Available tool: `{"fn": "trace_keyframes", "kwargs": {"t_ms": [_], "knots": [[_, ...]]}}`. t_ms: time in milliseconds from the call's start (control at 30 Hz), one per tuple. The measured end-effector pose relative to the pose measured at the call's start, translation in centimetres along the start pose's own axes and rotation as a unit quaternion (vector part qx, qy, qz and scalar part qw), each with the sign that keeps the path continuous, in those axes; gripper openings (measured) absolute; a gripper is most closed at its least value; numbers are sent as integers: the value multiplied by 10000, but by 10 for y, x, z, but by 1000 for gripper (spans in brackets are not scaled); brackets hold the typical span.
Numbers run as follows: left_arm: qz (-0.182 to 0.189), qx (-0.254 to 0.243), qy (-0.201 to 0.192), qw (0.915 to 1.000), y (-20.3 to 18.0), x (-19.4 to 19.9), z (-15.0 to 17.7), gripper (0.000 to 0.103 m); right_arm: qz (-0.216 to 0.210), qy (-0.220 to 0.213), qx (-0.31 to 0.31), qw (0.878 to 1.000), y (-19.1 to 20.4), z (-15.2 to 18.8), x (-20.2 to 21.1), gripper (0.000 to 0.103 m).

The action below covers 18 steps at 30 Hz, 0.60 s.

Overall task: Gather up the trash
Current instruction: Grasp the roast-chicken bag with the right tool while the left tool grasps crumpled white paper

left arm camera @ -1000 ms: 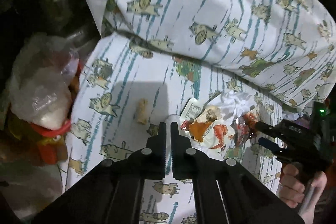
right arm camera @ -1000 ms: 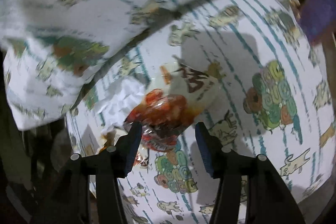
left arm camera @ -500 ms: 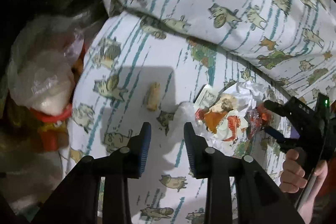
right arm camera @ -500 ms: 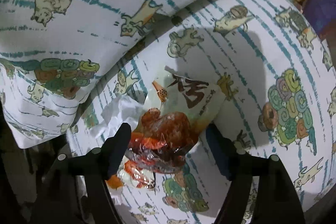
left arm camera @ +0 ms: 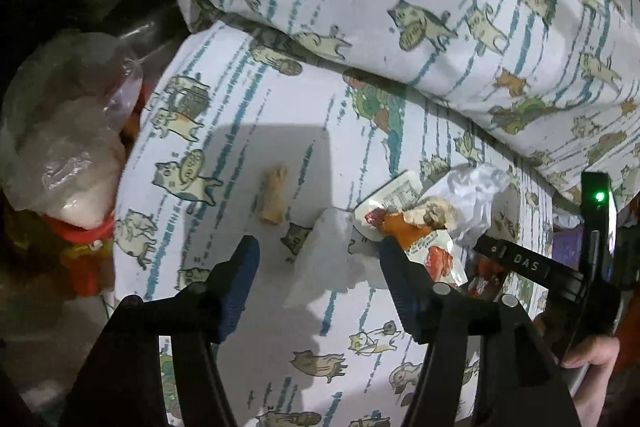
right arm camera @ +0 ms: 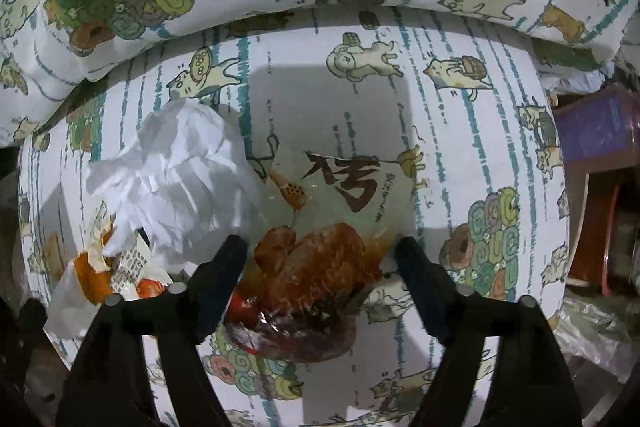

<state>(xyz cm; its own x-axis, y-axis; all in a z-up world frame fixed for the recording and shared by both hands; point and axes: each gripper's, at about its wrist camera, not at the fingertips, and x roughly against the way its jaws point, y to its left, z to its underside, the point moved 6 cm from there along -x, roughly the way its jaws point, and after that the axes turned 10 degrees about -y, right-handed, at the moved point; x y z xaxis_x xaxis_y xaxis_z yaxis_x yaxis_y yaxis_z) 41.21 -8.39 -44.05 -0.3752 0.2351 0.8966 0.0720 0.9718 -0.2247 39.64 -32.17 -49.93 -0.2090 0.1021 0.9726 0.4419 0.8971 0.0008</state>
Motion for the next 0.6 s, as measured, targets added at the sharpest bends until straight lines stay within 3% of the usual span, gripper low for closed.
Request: {"fn": "trace_keyframes", "kwargs": {"t_ms": [67,367,467,533,600], "knots": [[-34,-103,77,9999,-4,-6,3,65,-49,38,117,9999,-5,2,4,63],[-145,-298,257,9991,-15,-31,18,67,-252,311,463,9981,-28,15,14,60],[-567,-533,177,9968,-14,-35,19,31,-367,240,489,9978,-41,15,26,60],[-493,-541,216,9971,-15,-34,18,26,-427,92,523,9977,-44,12,39,60],[-439,-426,110,9981,-14,-26,13,13,-529,-24,550,9971,-46,12,51,60]]}}
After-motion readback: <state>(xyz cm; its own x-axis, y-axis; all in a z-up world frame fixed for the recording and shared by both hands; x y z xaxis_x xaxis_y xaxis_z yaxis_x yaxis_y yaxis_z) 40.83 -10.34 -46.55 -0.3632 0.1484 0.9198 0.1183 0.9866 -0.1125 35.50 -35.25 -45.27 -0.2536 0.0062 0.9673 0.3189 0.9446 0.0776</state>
